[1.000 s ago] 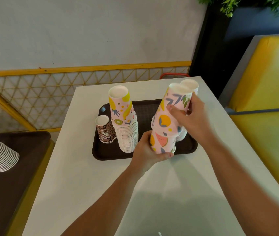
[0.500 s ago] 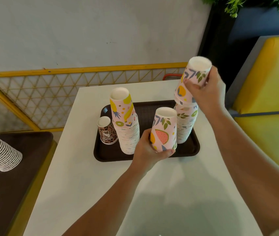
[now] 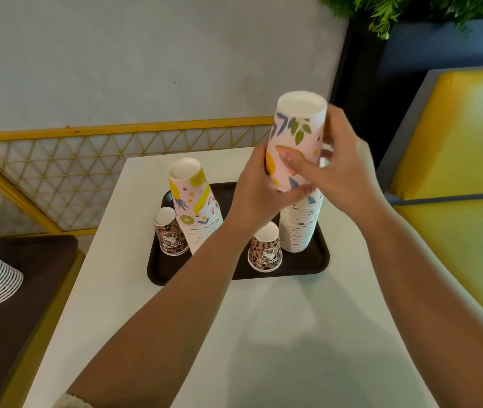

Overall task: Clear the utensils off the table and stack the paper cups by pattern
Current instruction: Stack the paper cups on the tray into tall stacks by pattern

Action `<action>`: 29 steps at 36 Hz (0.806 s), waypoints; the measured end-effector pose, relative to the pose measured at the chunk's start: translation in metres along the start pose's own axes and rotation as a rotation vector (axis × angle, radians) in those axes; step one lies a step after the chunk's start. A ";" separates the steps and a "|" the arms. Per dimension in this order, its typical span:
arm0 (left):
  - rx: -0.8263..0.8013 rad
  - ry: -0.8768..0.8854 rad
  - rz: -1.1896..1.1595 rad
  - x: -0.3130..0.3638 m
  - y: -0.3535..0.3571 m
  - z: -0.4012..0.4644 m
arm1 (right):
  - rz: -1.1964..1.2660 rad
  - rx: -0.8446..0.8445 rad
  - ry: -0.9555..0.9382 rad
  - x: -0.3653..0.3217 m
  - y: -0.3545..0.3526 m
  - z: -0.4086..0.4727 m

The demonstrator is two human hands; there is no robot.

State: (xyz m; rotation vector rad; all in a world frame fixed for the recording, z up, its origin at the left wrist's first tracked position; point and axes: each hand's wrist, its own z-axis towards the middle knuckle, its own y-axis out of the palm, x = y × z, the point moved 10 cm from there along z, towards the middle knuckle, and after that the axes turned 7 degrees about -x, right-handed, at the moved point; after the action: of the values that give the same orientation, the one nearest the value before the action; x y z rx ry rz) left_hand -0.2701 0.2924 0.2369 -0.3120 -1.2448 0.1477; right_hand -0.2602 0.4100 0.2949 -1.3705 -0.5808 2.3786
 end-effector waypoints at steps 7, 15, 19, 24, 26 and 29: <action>-0.047 -0.038 -0.254 0.012 0.006 0.026 | 0.047 0.265 -0.012 0.006 -0.048 0.029; -0.005 -0.191 -0.332 -0.023 0.042 0.034 | -0.083 0.089 0.270 0.084 -0.011 0.037; -0.001 -0.288 -0.338 -0.052 0.058 0.040 | -0.067 0.035 0.315 0.118 0.013 0.024; 0.025 -0.341 -0.287 -0.075 0.069 0.034 | -0.056 0.021 0.308 0.130 0.026 0.011; 0.032 -0.349 -0.281 -0.077 0.072 0.031 | -0.072 0.013 0.302 0.129 0.028 0.009; 0.050 -0.359 -0.282 -0.079 0.074 0.028 | -0.086 0.006 0.315 0.130 0.030 0.006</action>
State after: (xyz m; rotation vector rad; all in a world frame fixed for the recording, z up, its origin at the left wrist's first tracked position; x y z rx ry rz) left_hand -0.3179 0.3446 0.1500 -0.0641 -1.6236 -0.0101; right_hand -0.3303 0.4447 0.1869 -1.6393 -0.5298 2.0388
